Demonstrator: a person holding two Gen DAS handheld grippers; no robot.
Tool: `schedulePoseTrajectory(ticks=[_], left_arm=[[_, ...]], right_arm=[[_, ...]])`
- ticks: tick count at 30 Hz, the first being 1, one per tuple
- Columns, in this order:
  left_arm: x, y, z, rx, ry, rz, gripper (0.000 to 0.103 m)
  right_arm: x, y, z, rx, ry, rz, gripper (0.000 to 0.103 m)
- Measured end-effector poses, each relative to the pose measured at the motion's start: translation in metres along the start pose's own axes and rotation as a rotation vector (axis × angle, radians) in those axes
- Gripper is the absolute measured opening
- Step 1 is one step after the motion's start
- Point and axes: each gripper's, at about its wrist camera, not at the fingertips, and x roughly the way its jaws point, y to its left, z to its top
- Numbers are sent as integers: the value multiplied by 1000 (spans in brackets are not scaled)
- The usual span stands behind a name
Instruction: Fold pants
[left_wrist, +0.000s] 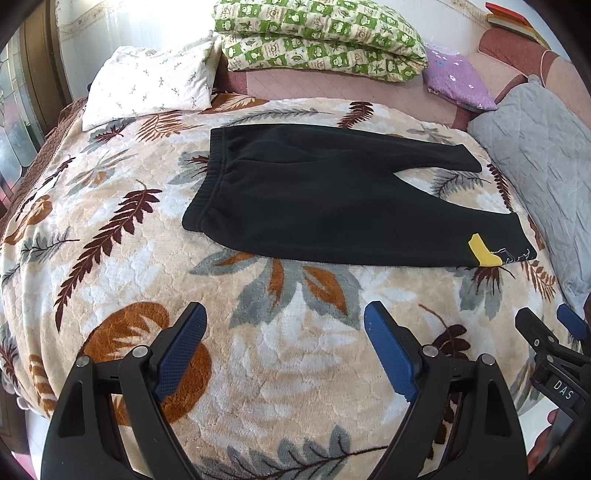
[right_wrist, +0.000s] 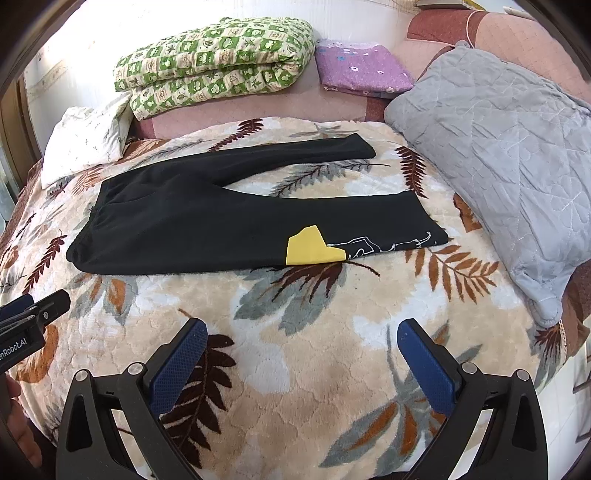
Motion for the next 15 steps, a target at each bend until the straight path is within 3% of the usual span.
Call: schedulePoseTrajectory(ticks=[15], left_arm=[[30, -8, 21, 34, 43, 20, 88]], right_arm=[[24, -8, 26, -10, 8, 25, 103]])
